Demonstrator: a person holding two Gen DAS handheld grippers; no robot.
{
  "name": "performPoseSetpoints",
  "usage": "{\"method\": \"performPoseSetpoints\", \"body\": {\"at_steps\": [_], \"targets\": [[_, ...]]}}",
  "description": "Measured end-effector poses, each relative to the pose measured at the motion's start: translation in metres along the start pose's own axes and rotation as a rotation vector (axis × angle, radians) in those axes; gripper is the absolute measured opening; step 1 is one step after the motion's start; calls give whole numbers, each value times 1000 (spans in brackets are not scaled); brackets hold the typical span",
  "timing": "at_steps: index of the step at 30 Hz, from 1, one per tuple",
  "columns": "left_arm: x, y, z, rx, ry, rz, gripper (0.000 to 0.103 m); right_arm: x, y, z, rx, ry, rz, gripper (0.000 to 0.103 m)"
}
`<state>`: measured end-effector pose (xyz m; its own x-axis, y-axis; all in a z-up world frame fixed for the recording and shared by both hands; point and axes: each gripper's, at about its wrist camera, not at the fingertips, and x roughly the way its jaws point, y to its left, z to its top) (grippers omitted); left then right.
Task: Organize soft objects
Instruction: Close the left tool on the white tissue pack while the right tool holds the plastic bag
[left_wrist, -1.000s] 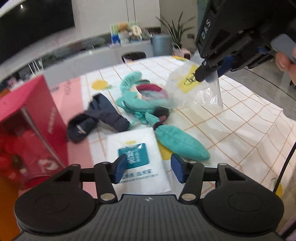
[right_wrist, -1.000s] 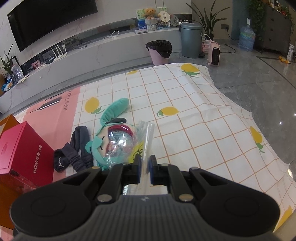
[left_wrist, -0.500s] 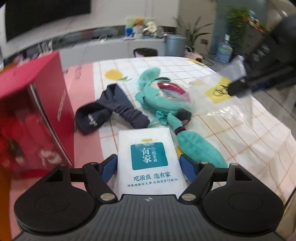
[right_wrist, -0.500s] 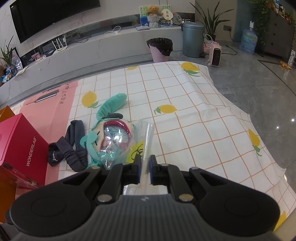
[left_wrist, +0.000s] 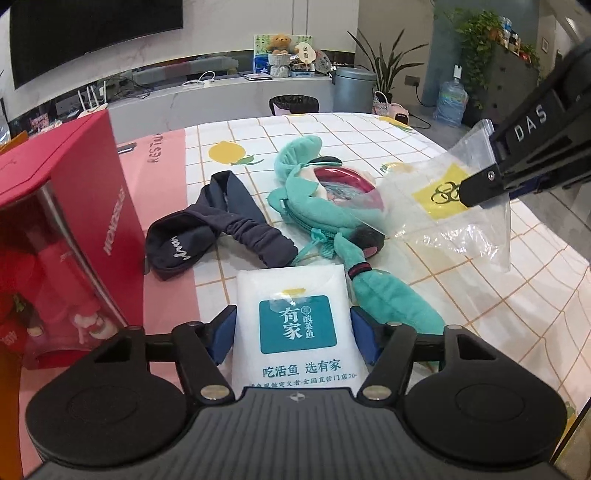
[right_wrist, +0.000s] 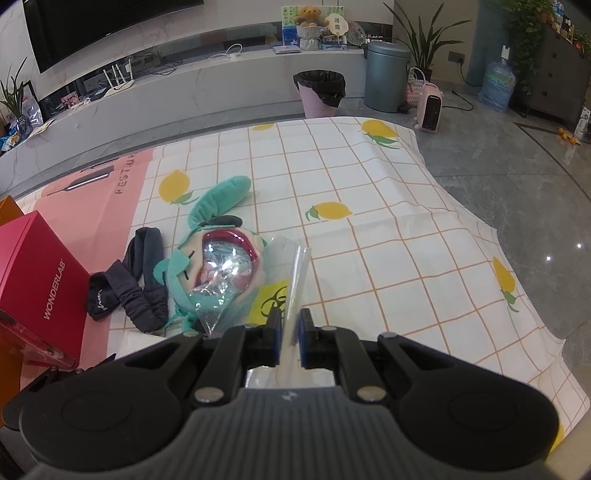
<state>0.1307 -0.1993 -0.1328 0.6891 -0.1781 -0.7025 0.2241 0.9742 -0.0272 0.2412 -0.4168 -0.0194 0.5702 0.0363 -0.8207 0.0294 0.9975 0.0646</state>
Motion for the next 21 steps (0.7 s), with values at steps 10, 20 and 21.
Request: {"method": "performPoseSetpoints", "body": {"at_steps": [10, 20, 21], "targets": [[-25, 19, 8, -71, -61, 6, 72, 0, 5, 0, -21, -2, -6, 7], [-58, 27, 27, -95, -114, -19, 71, -10, 15, 0, -46, -29, -11, 7], [-59, 28, 31, -99, -114, -23, 71, -12, 16, 1, -44, -37, -4, 7]]}}
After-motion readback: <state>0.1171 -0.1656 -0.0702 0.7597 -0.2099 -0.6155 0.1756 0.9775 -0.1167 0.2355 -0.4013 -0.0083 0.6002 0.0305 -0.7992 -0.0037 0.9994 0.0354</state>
